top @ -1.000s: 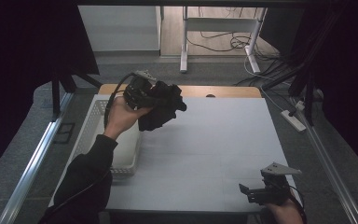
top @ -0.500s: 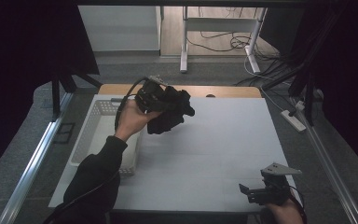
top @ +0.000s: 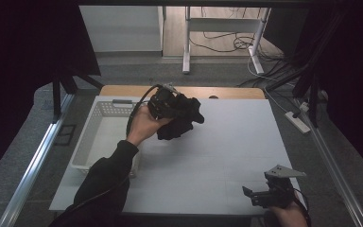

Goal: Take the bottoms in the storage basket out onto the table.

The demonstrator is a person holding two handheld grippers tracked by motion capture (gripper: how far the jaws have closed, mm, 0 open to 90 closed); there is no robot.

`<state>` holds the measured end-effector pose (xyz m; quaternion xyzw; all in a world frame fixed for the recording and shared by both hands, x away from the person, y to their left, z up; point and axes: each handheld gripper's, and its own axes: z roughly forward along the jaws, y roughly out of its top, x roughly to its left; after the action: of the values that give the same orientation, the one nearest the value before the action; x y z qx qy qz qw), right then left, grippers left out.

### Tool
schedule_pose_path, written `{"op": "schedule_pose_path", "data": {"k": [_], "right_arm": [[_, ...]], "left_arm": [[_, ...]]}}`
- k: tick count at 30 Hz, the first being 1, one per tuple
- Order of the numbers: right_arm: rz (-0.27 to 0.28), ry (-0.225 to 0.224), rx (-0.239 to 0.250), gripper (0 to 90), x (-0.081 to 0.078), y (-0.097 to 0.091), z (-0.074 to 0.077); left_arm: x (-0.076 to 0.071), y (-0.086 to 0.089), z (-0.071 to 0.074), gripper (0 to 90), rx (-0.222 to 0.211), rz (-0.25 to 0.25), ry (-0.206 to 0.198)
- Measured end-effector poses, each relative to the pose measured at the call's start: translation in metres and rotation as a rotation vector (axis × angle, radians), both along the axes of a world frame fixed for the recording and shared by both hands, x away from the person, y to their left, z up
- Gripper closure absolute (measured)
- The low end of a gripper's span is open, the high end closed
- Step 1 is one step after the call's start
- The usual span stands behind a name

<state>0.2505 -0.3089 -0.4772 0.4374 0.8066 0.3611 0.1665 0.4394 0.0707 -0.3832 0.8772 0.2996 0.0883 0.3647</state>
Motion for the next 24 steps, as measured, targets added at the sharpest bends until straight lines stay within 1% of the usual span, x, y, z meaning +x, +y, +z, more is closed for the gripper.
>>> {"op": "schedule_pose_path", "data": {"k": [4, 7, 12, 15, 17, 20, 21, 22, 24], "right_arm": [[0.000, 0.000, 0.000, 0.0, 0.000, 0.000, 0.000], [0.002, -0.001, -0.001, 0.0, 0.000, 0.000, 0.000], [0.002, -0.001, -0.002, 0.0, 0.000, 0.000, 0.000], [0.002, -0.002, -0.002, 0.0, 0.000, 0.000, 0.000], [0.002, -0.002, -0.002, 0.0, 0.000, 0.000, 0.000], [0.003, -0.002, -0.003, 0.0, 0.000, 0.000, 0.000], [0.003, -0.003, -0.002, 0.0, 0.000, 0.000, 0.000], [0.003, -0.003, -0.002, 0.0, 0.000, 0.000, 0.000], [0.003, -0.002, -0.002, 0.0, 0.000, 0.000, 0.000]], "left_arm": [[0.002, -0.005, -0.007, 72.7, 0.004, -0.003, 0.005], [0.003, -0.009, -0.013, 72.7, 0.017, -0.006, 0.005], [0.004, -0.016, -0.024, 72.6, 0.013, 0.003, 0.024], [0.004, -0.020, -0.032, 72.5, 0.026, 0.002, 0.034], [0.005, -0.023, -0.038, 72.5, 0.025, 0.008, 0.044], [0.007, -0.026, -0.046, 72.4, 0.021, 0.017, 0.058], [0.008, -0.026, -0.048, 72.3, 0.026, 0.016, 0.062], [0.009, -0.027, -0.051, 72.3, 0.018, 0.024, 0.064], [0.010, -0.027, -0.054, 72.2, 0.024, 0.023, 0.068]]}}
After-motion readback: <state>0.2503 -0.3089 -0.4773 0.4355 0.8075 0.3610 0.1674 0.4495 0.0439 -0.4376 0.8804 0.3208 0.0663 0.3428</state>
